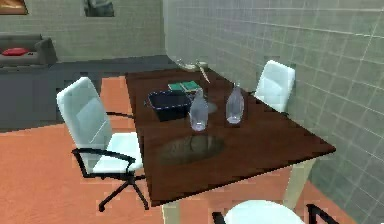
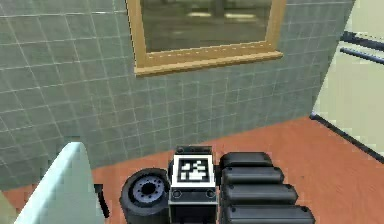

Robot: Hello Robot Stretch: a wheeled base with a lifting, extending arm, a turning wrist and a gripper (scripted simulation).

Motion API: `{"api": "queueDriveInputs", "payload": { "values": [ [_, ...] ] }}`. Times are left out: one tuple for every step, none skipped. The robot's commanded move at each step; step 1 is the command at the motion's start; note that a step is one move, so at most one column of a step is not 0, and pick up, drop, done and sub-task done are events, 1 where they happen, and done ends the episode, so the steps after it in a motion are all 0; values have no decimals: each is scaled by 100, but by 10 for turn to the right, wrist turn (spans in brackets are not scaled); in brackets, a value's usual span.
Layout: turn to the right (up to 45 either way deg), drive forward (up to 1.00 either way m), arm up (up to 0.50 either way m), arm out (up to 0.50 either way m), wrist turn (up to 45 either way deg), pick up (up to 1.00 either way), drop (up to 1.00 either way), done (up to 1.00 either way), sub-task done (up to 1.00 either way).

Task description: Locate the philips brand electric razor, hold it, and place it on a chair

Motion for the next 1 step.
{"api": "queueDriveInputs", "payload": {
  "values": [
    [-450, 0, 0, 0, 0, 0, 0, 0, 0]
  ]
}}
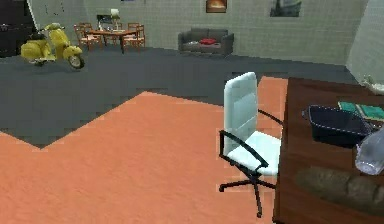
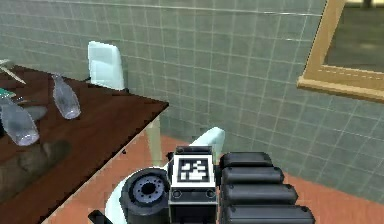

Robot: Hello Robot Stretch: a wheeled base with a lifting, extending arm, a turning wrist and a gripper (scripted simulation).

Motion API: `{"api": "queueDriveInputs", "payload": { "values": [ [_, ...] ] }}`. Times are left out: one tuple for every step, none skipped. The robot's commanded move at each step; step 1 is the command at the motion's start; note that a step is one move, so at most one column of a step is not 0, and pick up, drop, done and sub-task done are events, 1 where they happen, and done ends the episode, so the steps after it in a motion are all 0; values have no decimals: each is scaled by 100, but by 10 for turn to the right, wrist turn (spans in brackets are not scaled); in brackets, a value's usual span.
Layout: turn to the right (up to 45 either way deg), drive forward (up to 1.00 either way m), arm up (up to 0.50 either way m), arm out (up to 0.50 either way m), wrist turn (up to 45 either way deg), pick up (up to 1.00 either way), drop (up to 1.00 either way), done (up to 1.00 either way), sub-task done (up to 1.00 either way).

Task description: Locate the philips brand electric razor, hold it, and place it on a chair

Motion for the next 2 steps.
{"api": "queueDriveInputs", "payload": {
  "values": [
    [-240, 0, 0, 0, 0, 0, 0, 0, 0],
    [0, 0, 0, 32, 0, 0, 0, 0, 0]
  ]
}}
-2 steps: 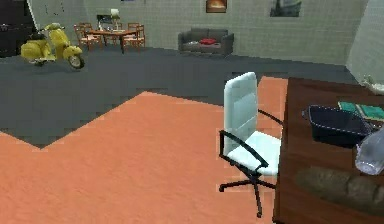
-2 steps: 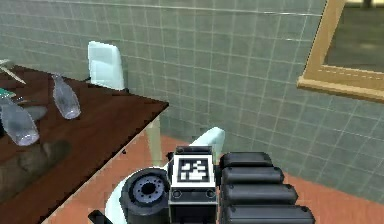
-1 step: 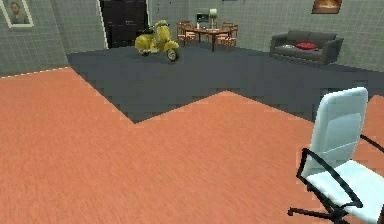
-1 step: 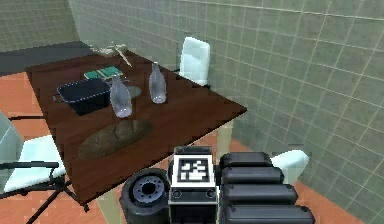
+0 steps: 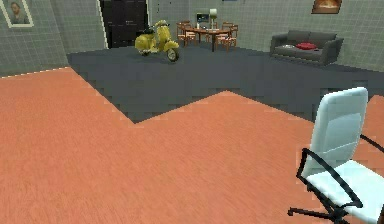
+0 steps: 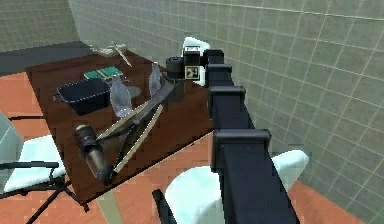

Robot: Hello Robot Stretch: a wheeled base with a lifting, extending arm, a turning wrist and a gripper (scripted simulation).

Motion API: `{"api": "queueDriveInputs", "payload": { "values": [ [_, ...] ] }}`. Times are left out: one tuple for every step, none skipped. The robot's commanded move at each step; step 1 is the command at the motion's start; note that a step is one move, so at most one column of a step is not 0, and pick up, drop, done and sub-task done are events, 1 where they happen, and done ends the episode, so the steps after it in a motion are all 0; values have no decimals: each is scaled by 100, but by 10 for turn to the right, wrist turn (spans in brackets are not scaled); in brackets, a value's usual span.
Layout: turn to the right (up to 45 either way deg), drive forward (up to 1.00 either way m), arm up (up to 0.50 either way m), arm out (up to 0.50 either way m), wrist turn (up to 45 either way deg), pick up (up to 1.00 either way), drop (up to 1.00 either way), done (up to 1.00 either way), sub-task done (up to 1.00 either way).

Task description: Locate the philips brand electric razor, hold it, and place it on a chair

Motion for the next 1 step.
{"api": "queueDriveInputs", "payload": {
  "values": [
    [0, 0, 0, 0, 450, 0, 0, 0, 0]
  ]
}}
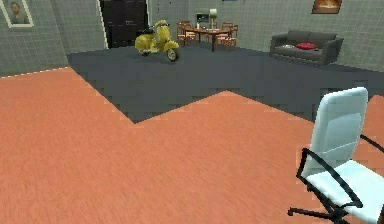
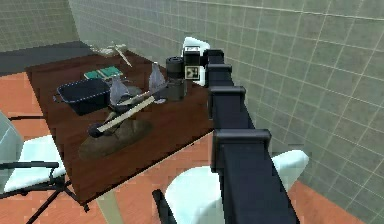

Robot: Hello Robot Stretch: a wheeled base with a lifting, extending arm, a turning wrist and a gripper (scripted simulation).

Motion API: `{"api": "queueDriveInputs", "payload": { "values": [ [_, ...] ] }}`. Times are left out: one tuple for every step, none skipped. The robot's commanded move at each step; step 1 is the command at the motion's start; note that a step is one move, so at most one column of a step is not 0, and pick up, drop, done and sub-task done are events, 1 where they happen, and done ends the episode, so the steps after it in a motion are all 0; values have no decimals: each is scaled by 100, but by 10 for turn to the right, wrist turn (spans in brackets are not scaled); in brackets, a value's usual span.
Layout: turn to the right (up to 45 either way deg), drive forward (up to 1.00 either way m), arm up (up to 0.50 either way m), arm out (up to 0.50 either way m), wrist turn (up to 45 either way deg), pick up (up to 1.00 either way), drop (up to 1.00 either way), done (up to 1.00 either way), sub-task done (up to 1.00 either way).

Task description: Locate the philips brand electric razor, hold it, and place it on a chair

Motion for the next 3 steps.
{"api": "queueDriveInputs", "payload": {
  "values": [
    [0, 0, 0, 0, 450, 0, 0, 0, 0],
    [0, 0, 0, 0, 450, 0, 0, 0, 0],
    [0, 0, 0, 0, 240, 0, 0, 0, 0]
  ]
}}
